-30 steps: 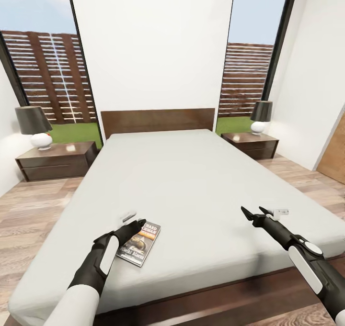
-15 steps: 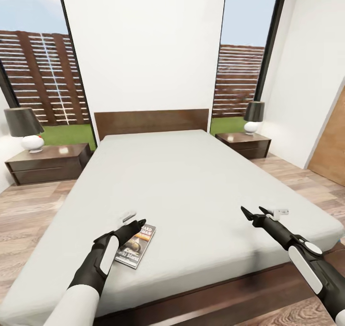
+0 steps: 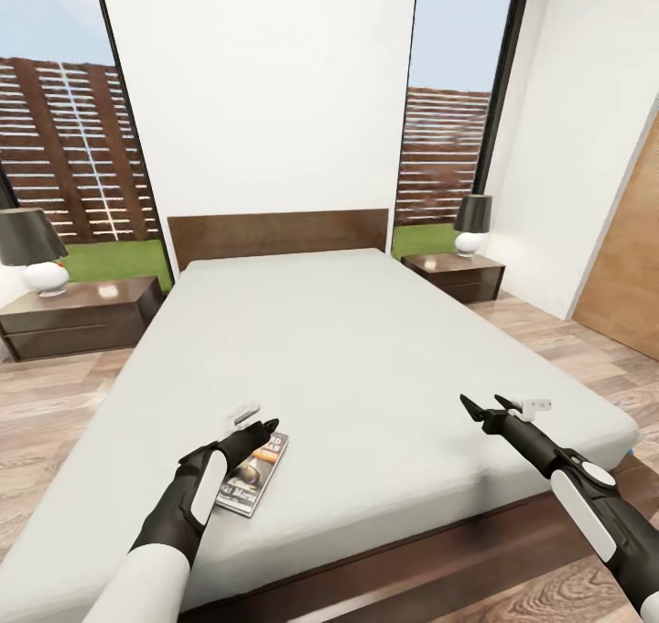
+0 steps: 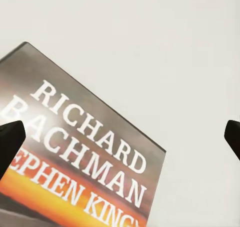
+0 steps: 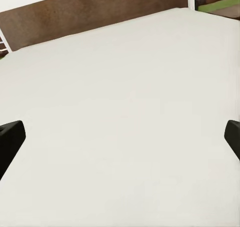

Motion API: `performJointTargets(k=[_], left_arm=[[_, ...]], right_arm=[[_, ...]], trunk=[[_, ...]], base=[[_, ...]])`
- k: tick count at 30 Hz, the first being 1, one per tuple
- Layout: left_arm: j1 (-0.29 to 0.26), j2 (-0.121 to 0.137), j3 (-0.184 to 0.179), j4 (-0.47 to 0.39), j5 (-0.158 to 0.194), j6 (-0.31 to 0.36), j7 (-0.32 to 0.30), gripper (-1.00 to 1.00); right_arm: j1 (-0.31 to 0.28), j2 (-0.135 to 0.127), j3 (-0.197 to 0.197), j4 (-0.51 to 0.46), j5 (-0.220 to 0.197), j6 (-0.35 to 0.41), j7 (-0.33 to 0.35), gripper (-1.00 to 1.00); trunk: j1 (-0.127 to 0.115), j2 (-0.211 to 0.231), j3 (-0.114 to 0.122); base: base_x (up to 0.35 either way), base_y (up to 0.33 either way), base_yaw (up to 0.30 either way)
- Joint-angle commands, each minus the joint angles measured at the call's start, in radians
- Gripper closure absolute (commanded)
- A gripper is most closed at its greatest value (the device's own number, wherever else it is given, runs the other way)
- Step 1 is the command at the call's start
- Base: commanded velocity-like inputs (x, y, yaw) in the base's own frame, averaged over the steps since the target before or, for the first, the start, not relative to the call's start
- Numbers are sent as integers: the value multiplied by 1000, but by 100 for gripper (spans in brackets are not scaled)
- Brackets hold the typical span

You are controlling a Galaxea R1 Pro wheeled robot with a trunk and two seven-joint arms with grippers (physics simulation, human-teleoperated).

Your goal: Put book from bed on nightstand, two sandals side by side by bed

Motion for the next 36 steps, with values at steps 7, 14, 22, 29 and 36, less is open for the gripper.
performJointTargets(k=[7, 14, 22, 29, 36], left_arm=[[-1, -1, 5, -1, 3, 7, -4, -100], [-1, -1, 5, -1, 3, 7, -4, -100], [-1, -1, 5, -1, 3, 7, -4, -100], [-1, -1, 5, -1, 3, 7, -4, -100], [-1, 0, 9, -4, 2, 6, -4, -100]], right_arm=[[-1, -2, 3, 0, -10, 0, 2, -100], [-1, -1, 3, 0, -10, 0, 2, -100], [-1, -2, 3, 0, -10, 0, 2, -100], [-1, -1, 3, 0, -10, 0, 2, -100], [-1, -1, 3, 0, -10, 0, 1, -100]], trunk=[[0, 0, -1], [0, 0, -1], [0, 0, -1], [0, 0, -1], [0, 0, -1]], base=[[0, 0, -4], [0, 0, 0], [0, 0, 0], [0, 0, -20], [0, 0, -3]])
